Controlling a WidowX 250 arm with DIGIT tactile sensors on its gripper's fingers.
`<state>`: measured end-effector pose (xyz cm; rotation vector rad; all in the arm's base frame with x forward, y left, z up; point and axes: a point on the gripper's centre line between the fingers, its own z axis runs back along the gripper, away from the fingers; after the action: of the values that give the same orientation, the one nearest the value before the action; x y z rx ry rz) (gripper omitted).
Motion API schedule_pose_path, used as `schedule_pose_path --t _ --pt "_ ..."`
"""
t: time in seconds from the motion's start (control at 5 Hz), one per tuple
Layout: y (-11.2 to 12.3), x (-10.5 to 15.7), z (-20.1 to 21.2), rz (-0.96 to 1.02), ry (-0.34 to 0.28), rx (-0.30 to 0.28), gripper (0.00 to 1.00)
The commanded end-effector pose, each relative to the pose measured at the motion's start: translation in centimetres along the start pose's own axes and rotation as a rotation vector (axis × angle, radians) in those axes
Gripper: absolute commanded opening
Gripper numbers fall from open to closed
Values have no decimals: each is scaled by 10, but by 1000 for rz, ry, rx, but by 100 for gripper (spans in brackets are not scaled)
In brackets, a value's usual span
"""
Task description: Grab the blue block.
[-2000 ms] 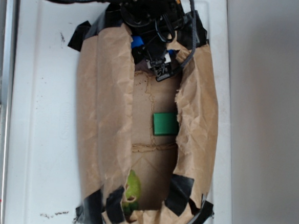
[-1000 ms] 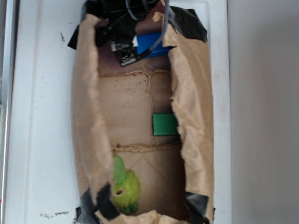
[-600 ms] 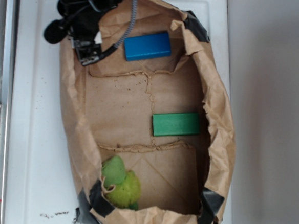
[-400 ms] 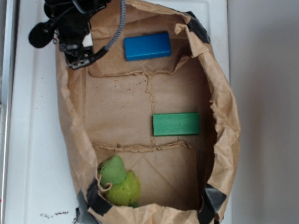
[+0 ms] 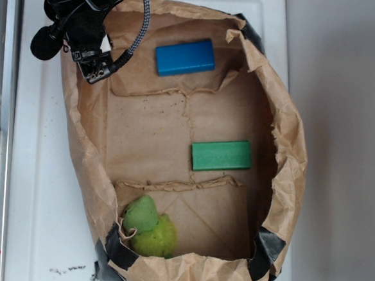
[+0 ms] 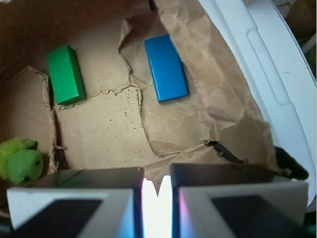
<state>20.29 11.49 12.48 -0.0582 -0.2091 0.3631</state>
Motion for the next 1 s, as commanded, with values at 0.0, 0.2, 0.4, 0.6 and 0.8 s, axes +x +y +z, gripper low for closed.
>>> schedule_pose_path --t 0.0,0.2,0.4,0.6,0.8 --pt "8 32 -15 25 -72 50 100" --pt "2 31 -22 26 -86 48 100" --pt "-1 29 -37 41 -108 58 100" --pt "-3 29 -53 49 -127 63 100" --pt "-1 36 -70 50 -137 68 100"
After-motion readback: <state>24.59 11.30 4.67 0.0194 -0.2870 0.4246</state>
